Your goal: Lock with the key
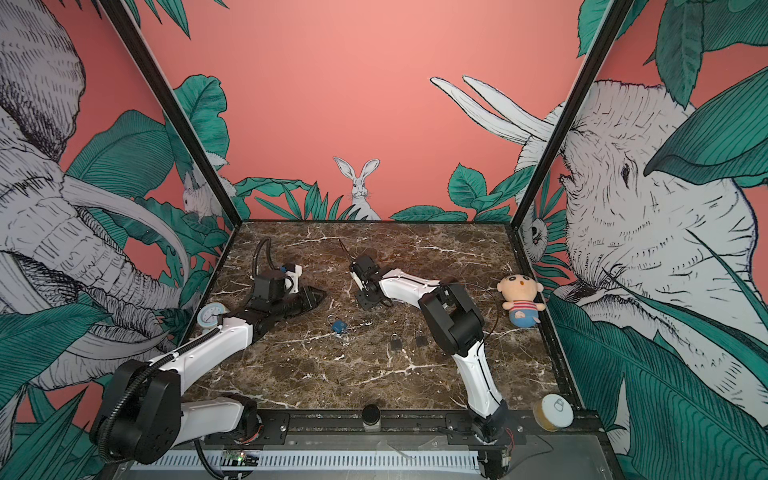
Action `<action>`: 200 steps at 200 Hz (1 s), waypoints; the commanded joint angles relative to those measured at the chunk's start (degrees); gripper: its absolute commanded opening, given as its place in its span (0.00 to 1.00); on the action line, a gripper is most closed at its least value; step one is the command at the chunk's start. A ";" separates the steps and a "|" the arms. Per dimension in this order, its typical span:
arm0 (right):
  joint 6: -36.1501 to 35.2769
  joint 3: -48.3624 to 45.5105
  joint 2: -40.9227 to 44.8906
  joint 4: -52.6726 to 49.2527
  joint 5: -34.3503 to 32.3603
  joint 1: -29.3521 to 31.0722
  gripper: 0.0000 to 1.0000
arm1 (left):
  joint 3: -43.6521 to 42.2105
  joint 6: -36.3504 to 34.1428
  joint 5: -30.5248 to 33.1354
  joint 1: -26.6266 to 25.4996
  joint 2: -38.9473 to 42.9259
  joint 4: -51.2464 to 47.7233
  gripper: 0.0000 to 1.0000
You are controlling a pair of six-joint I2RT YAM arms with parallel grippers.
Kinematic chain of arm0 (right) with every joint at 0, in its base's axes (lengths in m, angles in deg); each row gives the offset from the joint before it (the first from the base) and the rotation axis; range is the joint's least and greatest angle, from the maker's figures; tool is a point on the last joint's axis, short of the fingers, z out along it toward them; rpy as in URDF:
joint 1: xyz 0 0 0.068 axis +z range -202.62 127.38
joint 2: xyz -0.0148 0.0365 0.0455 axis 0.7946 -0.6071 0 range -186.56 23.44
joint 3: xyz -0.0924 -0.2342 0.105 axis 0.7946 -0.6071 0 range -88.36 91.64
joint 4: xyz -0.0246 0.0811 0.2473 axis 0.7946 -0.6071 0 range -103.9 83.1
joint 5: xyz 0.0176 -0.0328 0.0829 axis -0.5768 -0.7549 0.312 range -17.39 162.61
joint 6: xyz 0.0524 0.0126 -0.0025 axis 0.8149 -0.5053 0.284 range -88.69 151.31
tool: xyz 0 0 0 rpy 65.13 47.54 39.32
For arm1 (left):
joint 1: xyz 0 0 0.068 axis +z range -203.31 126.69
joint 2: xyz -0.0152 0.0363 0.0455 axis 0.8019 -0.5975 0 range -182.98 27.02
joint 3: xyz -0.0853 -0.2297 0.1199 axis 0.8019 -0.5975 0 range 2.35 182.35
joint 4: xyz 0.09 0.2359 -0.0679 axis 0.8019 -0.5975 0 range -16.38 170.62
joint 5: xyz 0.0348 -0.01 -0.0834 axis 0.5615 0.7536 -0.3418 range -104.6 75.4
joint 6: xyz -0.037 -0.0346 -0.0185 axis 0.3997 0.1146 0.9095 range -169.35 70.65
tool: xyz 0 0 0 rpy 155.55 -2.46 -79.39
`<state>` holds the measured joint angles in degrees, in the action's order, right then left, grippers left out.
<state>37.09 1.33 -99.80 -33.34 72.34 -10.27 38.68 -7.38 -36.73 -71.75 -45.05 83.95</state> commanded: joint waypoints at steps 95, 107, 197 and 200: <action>-0.65 -1.56 -0.27 -1.93 -1.94 1.33 0.15 | -0.41 -1.34 -1.55 0.87 2.90 -1.07 0.26; -0.48 -2.34 1.65 -1.50 -1.13 1.36 0.14 | 0.22 -2.17 -2.03 0.86 2.75 -2.30 0.25; 2.25 -8.62 16.73 0.07 9.34 2.45 0.15 | 0.58 -1.11 -7.45 -1.31 -1.14 2.05 0.28; 2.25 -8.77 17.10 0.06 9.42 2.58 0.15 | 0.50 -0.99 -7.80 -1.52 -1.29 2.45 0.29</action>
<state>37.97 -6.28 -86.34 -34.32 79.00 -8.92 38.62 -8.62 -41.88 -71.97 -45.36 83.95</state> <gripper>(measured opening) 0.284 0.267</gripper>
